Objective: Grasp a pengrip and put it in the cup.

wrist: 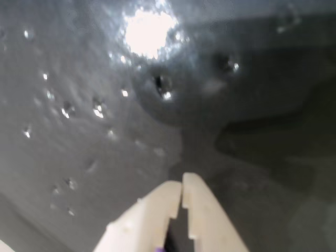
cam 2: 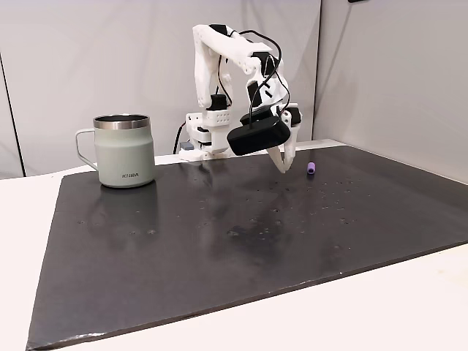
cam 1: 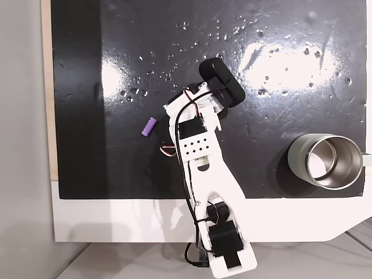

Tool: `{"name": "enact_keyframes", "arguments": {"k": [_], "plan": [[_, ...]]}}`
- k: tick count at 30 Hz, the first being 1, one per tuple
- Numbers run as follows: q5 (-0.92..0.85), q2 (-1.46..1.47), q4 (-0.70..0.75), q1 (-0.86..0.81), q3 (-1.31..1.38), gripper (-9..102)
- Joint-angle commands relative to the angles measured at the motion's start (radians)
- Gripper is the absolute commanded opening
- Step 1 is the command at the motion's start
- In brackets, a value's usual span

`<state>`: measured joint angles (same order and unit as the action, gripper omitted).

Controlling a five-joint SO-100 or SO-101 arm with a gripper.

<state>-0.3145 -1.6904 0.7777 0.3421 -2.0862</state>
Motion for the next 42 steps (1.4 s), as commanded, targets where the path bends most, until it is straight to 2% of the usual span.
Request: {"name": "enact_keyframes", "arguments": {"k": [1,9,18,31,39,42], "plan": [[0.04,0.057,0.017,-0.003,0.14,3],[0.066,0.166,0.112,0.049,0.285,19],[0.063,0.167,0.178,0.156,0.285,24],[0.057,0.238,0.247,0.342,0.285,24],[0.043,0.279,0.255,0.377,0.293,24],[0.034,0.299,0.267,0.383,0.302,19]]}}
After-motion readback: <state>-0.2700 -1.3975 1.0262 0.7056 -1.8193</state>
